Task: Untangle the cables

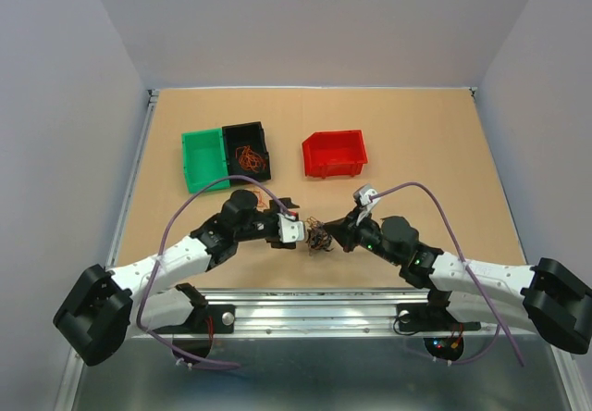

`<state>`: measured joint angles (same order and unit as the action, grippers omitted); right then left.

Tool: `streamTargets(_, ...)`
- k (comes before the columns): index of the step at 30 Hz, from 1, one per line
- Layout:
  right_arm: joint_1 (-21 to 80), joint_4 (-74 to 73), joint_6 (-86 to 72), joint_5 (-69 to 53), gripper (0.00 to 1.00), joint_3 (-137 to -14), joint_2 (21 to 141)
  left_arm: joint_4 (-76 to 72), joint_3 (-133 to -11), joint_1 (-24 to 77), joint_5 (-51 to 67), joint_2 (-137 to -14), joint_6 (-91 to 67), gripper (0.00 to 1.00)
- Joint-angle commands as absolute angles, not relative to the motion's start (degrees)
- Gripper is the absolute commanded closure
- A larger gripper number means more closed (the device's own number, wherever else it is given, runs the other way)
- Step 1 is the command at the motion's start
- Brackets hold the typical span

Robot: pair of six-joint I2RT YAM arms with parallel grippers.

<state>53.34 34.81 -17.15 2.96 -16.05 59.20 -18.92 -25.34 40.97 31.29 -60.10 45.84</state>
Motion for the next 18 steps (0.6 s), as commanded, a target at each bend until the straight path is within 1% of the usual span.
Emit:
streamTargets(1, 53.53, 36.30, -17.75, 3.07, 0.99, -19.51, 57.75, -20.91, -28.21, 42.54, 25.67, -61.96, 47.11, 0.26)
streamTargets(2, 53.61, 36.39, -17.75, 3.34, 0.99, -19.42, 57.40, -21.18, -28.39, 42.97, 25.06, -63.18, 47.20, 0.27)
streamTargets(3, 53.61, 36.30, -17.84, 3.43, 0.99, -19.34, 57.13, -21.27, -28.56, 43.15, 24.00, -63.80, 47.20, 0.30)
streamTargets(5, 53.61, 36.30, -17.75, 3.69, 1.00, -18.90, 56.61, -21.36, -29.26, 43.50, 22.68, -65.65, 47.11, 0.33)
streamTargets(6, 53.61, 36.30, -17.75, 3.78, 0.99, -18.81, 56.17, -21.36, -29.53, 43.59, 22.15, -66.18, 47.02, 0.37)
streamTargets(8, 53.61, 36.39, -17.67, 3.87, 1.00, -18.37, 55.64, -21.53, -30.06, 43.68, 21.19, -67.67, 46.93, 0.41)
streamTargets(11, 53.61, 36.30, -17.67, 4.04, 0.99, -18.02, 54.67, -21.80, -30.76, 43.77, 19.87, -69.69, 46.76, 0.58)
streamTargets(12, 53.61, 36.21, -17.67, 4.13, 0.99, -17.93, 54.41, -21.88, -31.02, 43.86, 19.69, -70.13, 46.41, 0.77)
streamTargets(13, 53.61, 36.21, -17.67, 4.22, 1.00, -17.93, 54.32, -21.88, -31.29, 43.86, 19.34, -70.40, 46.32, 0.88)
streamTargets(14, 53.61, 36.04, -17.67, 4.22, 0.99, -17.84, 54.14, -21.97, -31.64, 43.86, 18.90, -70.66, 46.06, 0.97)
streamTargets(15, 53.61, 35.95, -17.67, 4.48, 0.99, -17.84, 54.14, -22.41, -31.73, 43.86, 17.68, -70.84, 45.45, 1.00)
streamTargets(18, 53.61, 35.51, -17.40, 5.97, 1.00, -17.84, 54.31, -24.86, -30.68, 43.77, 14.87, -68.48, 43.77, 1.00)
